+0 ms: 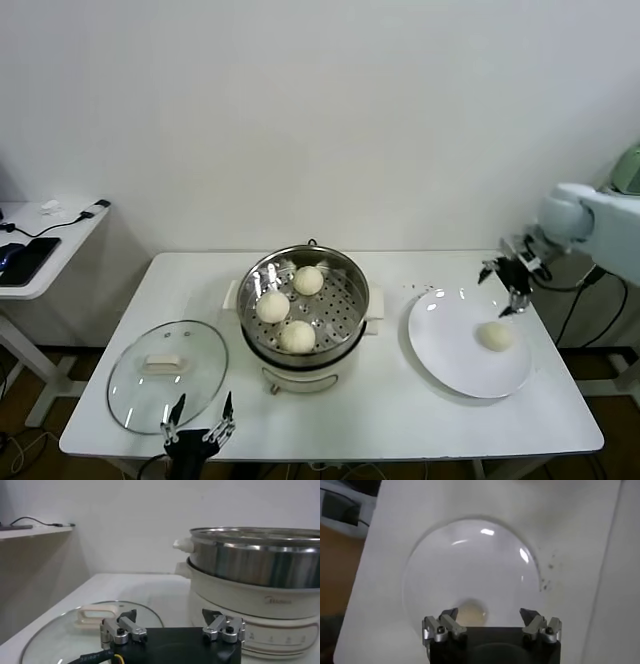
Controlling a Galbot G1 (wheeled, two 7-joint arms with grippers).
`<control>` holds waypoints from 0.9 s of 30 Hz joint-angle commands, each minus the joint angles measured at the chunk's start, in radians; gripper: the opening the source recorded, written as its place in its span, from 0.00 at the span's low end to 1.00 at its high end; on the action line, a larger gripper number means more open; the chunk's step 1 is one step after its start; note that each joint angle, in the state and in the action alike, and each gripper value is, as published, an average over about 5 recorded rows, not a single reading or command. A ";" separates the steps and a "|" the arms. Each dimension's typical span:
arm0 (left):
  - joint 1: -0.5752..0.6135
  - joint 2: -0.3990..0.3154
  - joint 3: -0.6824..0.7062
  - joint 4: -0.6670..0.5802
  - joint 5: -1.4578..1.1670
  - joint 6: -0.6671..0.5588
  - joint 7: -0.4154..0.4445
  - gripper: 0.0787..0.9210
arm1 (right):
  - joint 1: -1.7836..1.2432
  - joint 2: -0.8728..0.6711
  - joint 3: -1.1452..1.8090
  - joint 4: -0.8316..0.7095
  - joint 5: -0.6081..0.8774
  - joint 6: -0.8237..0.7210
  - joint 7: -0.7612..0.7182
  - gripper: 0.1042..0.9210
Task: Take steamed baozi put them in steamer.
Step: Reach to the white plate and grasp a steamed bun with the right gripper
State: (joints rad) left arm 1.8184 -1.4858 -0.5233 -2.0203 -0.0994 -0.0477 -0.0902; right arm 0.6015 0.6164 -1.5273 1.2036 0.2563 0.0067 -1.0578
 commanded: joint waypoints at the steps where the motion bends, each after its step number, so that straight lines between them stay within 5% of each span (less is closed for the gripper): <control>1: 0.006 -0.006 -0.008 0.001 0.002 0.000 0.001 0.88 | -0.428 -0.039 0.330 -0.198 -0.135 -0.091 0.032 0.88; 27: 0.014 -0.009 -0.009 0.008 0.007 0.000 0.001 0.88 | -0.505 0.122 0.423 -0.322 -0.202 -0.107 0.057 0.86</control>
State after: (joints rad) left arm 1.8341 -1.4967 -0.5324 -2.0141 -0.0917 -0.0499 -0.0892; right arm 0.1390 0.7160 -1.1410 0.9149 0.0736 -0.0881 -1.0030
